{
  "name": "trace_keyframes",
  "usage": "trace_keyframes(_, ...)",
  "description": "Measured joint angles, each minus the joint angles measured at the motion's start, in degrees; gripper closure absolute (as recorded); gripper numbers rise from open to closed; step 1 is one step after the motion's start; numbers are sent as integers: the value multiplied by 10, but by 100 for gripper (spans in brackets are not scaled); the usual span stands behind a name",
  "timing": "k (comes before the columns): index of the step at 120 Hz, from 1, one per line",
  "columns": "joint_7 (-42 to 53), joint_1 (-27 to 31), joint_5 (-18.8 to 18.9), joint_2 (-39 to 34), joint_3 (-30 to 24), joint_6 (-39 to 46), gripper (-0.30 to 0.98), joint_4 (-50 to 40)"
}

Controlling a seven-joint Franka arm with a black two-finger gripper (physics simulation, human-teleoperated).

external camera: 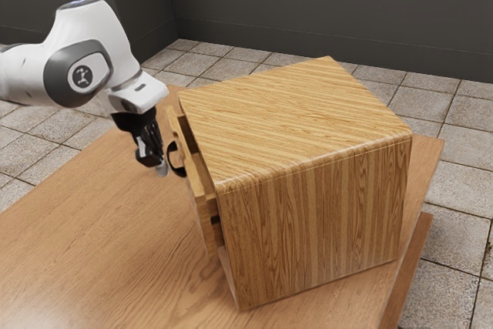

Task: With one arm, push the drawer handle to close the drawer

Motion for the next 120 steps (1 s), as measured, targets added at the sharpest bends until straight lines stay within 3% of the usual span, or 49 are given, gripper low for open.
trace_keyframes(59,-11,6,-31,25,-20,5,79,21)
trace_keyframes(72,-30,44,-18,-10,-18,-54,79,32)
trace_keyframes(84,-63,58,10,-10,-7,-157,78,152)
trace_keyframes(90,-79,60,20,8,6,-202,72,206)
trace_keyframes(100,-108,61,31,55,22,-258,53,271)
trace_keyframes(120,-172,61,50,80,27,-307,25,297)
